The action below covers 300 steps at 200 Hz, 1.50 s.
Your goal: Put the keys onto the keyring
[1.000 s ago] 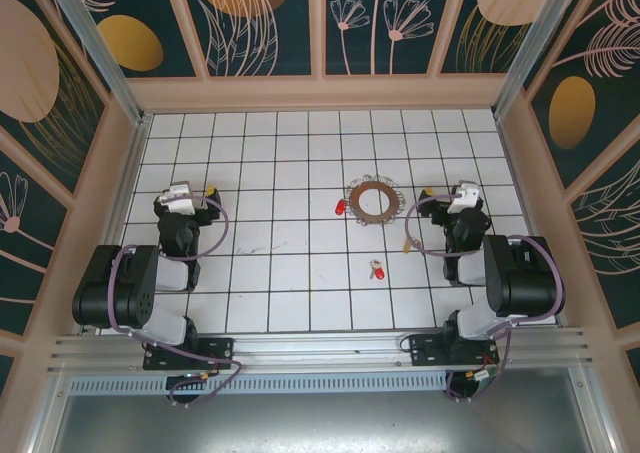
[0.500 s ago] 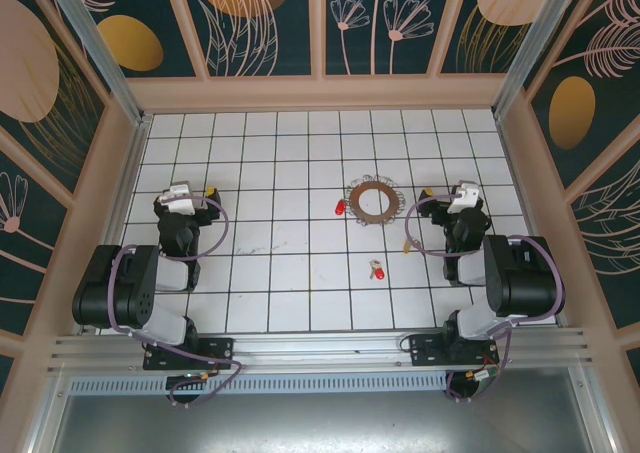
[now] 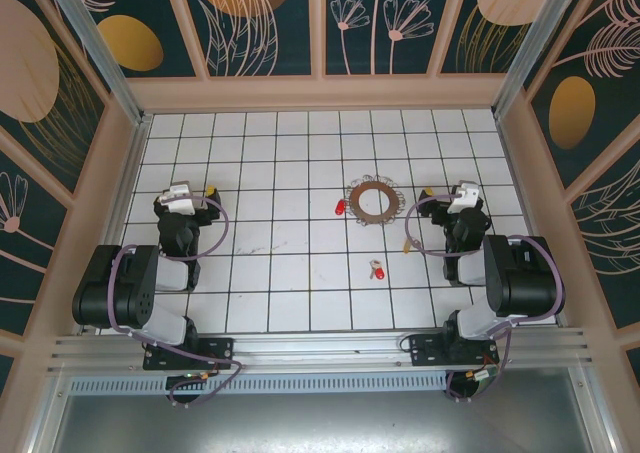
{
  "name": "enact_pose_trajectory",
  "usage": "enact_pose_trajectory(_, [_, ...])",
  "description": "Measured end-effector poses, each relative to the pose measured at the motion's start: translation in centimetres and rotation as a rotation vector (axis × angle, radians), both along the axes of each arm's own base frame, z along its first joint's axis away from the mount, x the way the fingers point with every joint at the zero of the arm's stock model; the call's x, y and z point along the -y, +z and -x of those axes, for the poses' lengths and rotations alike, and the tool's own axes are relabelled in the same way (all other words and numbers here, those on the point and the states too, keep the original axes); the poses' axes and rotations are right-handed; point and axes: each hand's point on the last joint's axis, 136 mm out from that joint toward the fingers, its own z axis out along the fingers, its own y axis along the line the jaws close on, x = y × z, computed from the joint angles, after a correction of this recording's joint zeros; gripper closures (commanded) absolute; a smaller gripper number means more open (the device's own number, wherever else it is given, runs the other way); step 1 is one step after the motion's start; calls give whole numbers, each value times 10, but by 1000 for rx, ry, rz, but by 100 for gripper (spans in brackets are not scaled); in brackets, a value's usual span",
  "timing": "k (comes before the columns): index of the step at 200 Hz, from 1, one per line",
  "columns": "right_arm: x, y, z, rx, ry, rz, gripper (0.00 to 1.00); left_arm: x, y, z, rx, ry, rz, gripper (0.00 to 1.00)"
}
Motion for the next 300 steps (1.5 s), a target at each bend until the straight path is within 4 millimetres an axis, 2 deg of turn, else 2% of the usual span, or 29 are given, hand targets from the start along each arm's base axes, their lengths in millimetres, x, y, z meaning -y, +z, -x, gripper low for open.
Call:
enact_pose_trajectory(212, [1, 0, 0, 1, 2, -2, 1, 0, 0, 0, 0, 0, 0, 1])
enact_pose_trajectory(251, [-2, 0, -2, -6, 17, -5, 4, 0, 0, 0, 0, 0, 0, 1])
enact_pose_trajectory(276, [-4, 2, -14, -66, 34, -13, 6, 0, 0, 0, 0, 0, 0, 1])
enact_pose_trajectory(300, [-8, 33, -41, -81, 53, -51, 6, 0, 1, 0, 3, -1, 0, 1])
